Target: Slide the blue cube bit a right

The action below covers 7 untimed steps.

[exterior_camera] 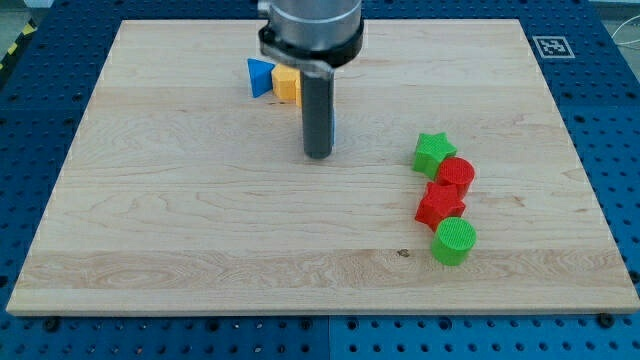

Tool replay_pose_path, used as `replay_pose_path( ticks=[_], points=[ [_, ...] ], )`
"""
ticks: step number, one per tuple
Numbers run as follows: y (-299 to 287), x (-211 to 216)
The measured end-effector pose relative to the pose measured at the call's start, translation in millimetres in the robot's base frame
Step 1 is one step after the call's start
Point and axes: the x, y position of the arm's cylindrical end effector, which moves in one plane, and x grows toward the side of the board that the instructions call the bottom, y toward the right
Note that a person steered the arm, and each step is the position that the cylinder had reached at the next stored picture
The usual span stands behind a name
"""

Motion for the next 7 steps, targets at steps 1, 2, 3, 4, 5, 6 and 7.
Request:
replay_pose_path(
  ticks=[1,2,3,4,5,6,7],
  points=[
    [16.4,-28.3],
    [26.7,-27.8],
    [21.5,-13.1],
    [-6.5,-9.6],
    [-40.6,-9.7],
    [-52.5,-18.8],
    [-51.7,-40.0]
  ],
)
